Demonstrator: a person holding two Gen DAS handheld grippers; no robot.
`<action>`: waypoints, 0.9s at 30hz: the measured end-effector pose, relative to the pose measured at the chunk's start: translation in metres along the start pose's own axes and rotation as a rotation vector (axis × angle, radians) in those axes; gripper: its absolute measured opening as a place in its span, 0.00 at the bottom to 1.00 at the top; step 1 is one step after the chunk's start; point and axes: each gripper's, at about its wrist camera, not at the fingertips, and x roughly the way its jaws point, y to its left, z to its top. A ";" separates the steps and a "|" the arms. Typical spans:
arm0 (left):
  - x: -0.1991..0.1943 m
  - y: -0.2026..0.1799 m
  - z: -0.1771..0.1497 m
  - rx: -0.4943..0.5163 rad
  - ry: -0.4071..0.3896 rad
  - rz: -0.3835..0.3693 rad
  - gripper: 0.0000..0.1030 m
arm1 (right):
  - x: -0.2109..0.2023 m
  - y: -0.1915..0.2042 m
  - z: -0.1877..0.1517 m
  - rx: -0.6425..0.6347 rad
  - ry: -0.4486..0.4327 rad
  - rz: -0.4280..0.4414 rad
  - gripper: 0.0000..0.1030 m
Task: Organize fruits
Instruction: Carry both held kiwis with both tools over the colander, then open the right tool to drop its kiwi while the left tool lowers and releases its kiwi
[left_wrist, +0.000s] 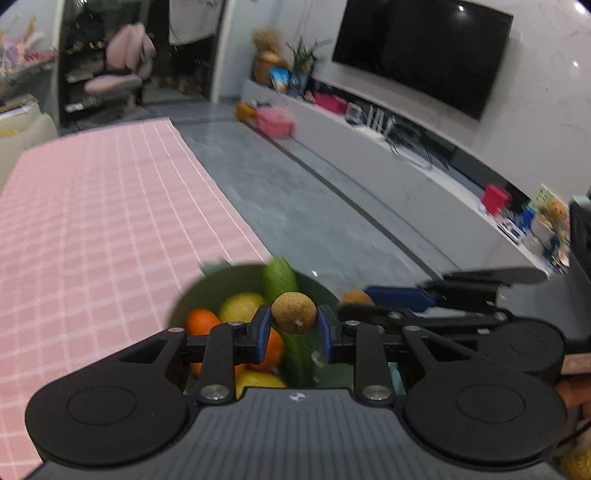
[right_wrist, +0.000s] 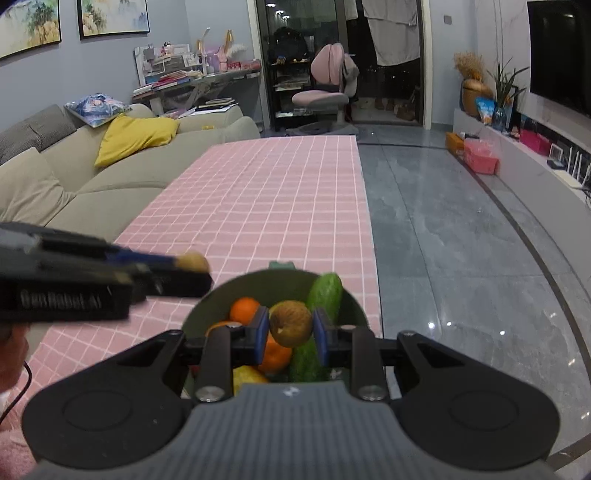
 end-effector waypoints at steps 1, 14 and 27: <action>0.004 -0.002 -0.002 -0.007 0.015 -0.007 0.29 | 0.005 -0.002 0.001 -0.008 0.015 0.003 0.21; 0.046 0.007 -0.026 -0.154 0.222 -0.026 0.29 | 0.073 -0.031 0.006 -0.256 0.294 0.146 0.21; 0.058 0.016 -0.029 -0.201 0.292 -0.021 0.29 | 0.126 -0.014 0.002 -0.503 0.525 0.192 0.21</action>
